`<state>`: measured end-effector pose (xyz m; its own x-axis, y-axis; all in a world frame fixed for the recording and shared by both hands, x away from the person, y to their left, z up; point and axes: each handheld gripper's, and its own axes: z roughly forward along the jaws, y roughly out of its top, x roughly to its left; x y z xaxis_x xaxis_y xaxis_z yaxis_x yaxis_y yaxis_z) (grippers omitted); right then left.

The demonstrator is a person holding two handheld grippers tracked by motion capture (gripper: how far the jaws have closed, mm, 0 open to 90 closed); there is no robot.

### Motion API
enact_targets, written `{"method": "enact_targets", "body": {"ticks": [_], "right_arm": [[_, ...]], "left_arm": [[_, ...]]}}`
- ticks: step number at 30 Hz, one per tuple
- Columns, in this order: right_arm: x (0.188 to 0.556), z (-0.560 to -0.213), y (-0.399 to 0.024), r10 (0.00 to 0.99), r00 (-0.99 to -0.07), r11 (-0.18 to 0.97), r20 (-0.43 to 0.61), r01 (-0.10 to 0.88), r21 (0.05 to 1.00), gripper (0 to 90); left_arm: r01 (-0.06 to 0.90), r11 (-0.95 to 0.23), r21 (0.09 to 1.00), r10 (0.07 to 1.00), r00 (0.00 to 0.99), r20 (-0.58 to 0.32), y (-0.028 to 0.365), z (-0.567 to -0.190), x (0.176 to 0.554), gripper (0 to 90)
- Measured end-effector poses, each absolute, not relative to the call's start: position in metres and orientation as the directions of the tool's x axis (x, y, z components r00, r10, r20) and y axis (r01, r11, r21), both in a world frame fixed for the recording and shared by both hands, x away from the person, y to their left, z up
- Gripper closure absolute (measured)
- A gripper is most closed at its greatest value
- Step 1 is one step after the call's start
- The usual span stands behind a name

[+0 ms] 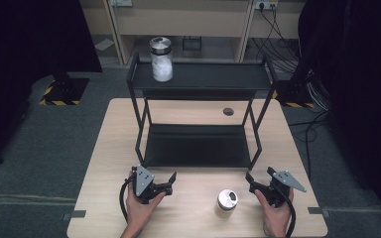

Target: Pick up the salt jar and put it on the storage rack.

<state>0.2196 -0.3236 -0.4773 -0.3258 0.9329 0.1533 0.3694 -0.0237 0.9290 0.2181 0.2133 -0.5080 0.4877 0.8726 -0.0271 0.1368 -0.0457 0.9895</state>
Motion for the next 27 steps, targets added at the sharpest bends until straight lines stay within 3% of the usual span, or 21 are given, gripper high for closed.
{"method": "enact_targets", "body": {"ticks": [8, 27], "right_arm": [[0.2198, -0.4773, -0.3239, 0.933, -0.326, -0.026, 0.156, 0.37, 0.928, 6.3], [0.2201, -0.4772, -0.3242, 0.932, -0.329, -0.023, 0.155, 0.371, 0.928, 6.2]], "left_arm": [[0.19, -0.019, 0.982, 0.862, 0.501, -0.08, 0.2165, -0.5142, 0.2221, 0.2], [0.188, -0.002, 0.982, 0.867, 0.489, -0.092, 0.2165, -0.5158, 0.2204, 0.3]]}}
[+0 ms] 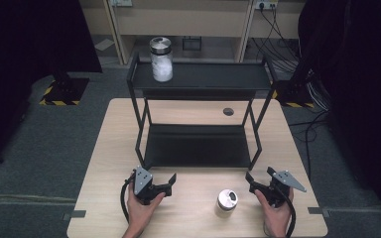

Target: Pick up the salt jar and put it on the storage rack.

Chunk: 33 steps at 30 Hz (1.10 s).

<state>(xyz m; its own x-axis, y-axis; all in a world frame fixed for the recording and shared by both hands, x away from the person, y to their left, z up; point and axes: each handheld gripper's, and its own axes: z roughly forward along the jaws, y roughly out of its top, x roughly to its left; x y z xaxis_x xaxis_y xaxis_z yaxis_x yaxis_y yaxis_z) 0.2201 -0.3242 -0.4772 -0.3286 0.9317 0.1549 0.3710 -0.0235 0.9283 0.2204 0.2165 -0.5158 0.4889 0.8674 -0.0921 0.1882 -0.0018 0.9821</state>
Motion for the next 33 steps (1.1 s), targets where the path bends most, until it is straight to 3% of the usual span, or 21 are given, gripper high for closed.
{"method": "enact_targets", "body": {"ticks": [33], "right_arm": [[0.2191, -0.4774, -0.3239, 0.932, -0.331, -0.019, 0.15, 0.368, 0.93, 6.2]], "left_arm": [[0.182, -0.013, 0.983, 0.865, 0.495, -0.08, 0.2161, -0.5157, 0.2203, 0.3]]}}
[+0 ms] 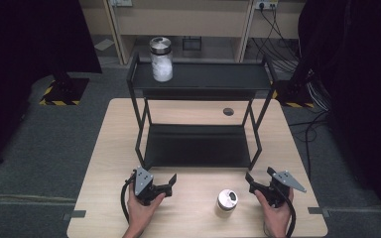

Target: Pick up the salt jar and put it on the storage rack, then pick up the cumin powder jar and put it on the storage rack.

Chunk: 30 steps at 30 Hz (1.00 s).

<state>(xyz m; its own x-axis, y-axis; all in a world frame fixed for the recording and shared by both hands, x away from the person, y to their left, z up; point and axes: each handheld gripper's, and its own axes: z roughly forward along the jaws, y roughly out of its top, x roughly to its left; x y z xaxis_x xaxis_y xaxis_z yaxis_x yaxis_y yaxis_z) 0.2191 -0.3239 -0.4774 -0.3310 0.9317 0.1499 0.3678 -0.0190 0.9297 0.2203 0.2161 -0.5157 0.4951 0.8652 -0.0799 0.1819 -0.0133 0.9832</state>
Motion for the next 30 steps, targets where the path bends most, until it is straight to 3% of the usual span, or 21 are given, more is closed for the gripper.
{"method": "enact_targets", "body": {"ticks": [30], "right_arm": [[0.2195, -0.4779, -0.3261, 0.929, -0.33, -0.034, 0.166, 0.371, 0.928, 5.8]], "left_arm": [[0.176, -0.025, 0.984, 0.866, 0.496, -0.067, 0.2148, -0.5155, 0.2194, 0.3]]}}
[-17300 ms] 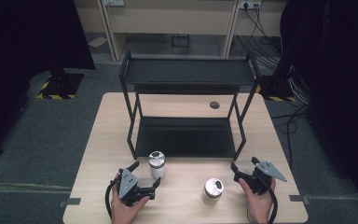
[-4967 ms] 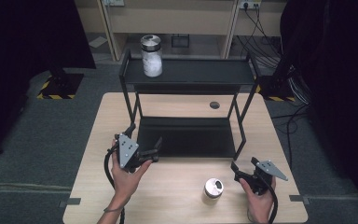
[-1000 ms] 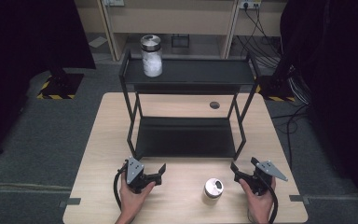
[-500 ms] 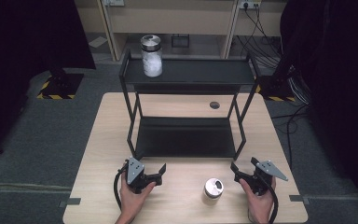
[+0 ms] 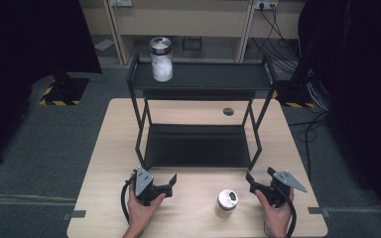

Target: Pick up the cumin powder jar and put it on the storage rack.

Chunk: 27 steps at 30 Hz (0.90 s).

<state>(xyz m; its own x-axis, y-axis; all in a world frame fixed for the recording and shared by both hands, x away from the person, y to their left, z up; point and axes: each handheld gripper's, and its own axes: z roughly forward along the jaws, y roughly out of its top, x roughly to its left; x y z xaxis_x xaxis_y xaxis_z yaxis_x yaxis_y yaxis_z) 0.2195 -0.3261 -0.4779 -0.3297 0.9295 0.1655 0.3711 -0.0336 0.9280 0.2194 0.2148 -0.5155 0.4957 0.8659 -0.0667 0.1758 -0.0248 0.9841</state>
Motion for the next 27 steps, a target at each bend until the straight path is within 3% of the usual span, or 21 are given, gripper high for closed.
{"method": "enact_targets", "body": {"ticks": [14, 21, 27], "right_arm": [[0.202, -0.468, -0.338, 0.911, -0.364, -0.078, 0.194, 0.31, 0.948, 4.0], [0.193, -0.462, -0.341, 0.877, -0.437, -0.08, 0.198, 0.274, 0.958, 3.5], [0.187, -0.454, -0.349, 0.8, -0.569, -0.07, 0.188, 0.223, 0.972, 3.5]], "left_arm": [[0.171, -0.039, 0.984, 0.867, 0.495, -0.051, 0.213, -0.515, 0.219, 0.3], [0.17, -0.04, 0.985, 0.867, 0.495, -0.05, 0.213, -0.515, 0.218, 0.3], [0.167, -0.044, 0.985, 0.868, 0.494, -0.045, 0.212, -0.515, 0.218, 0.3]]}}
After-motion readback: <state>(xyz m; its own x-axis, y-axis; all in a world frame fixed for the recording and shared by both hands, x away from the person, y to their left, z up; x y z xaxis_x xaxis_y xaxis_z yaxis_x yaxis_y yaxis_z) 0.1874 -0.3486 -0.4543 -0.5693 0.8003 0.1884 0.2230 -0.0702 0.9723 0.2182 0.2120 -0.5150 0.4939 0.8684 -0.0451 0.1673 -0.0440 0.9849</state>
